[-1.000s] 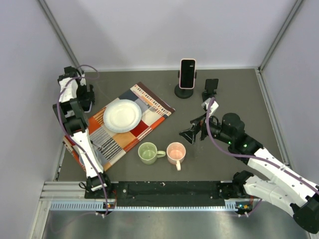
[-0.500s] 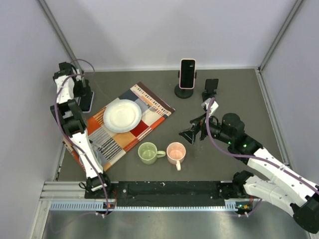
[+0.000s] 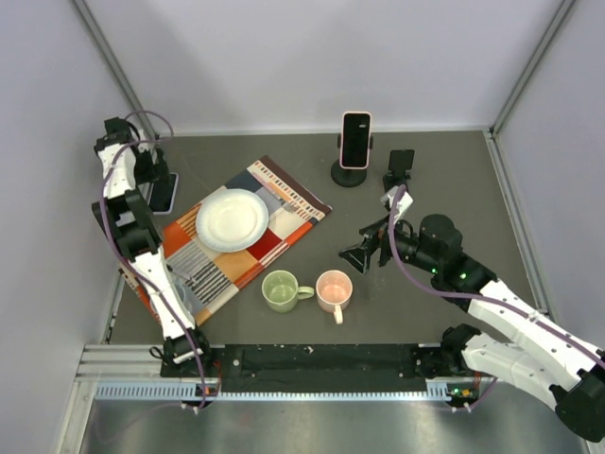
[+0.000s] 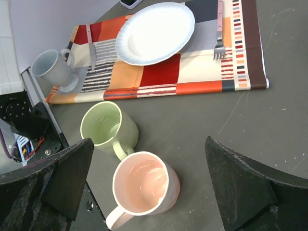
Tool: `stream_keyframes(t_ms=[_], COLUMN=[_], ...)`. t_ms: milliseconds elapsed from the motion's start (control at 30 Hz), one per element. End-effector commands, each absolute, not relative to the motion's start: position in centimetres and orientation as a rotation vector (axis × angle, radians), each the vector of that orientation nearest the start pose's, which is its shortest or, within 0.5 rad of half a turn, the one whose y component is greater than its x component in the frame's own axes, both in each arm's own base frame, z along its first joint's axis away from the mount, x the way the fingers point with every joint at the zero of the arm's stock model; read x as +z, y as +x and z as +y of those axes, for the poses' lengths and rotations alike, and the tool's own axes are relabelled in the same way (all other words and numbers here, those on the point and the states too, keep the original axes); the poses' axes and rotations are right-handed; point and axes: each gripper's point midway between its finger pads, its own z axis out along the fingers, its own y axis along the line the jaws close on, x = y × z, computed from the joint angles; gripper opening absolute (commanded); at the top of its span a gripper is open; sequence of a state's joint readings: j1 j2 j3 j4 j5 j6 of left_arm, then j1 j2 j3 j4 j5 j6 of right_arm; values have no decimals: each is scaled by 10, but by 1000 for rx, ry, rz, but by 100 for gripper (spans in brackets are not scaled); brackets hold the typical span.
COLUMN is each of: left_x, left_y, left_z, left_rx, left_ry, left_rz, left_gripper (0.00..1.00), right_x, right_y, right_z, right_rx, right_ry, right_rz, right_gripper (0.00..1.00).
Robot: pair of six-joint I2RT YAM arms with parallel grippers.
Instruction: Place the phone on the phone stand
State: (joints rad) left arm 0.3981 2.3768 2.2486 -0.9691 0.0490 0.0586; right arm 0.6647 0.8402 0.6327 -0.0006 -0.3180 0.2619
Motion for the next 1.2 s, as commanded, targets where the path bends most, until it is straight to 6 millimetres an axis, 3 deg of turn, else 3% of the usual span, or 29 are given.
stream_keyframes(t_ms=[0,233,633,800,1033,1133,1167], left_x=[71,47,51,45,46,45,46], left_y=[497,490,486,483,489,488,487], left_z=[211,203,195,190,179,184,189], left_rx=[4,-69,-96,-107,58,139,178], left_ry=[-458,-462,-445,-438,-391,-429,-444], left_rz=[2632,2685,2663,2686,2719,2729,2734], left_gripper=[98,98,91,94,97,94,88], right_x=[240,240,241,241,241,241,241], right_y=[212,212,211,211,210,210,210], right_z=[254,255,255,255,256,256,256], right_rx=[957,963,971,970,977,979,977], right_ry=[-629,-630,-634,-633,-635,-634,-633], right_rz=[1709,1711,1704,1705,1703,1704,1704], right_gripper=[99,99,99,99,99,99,99])
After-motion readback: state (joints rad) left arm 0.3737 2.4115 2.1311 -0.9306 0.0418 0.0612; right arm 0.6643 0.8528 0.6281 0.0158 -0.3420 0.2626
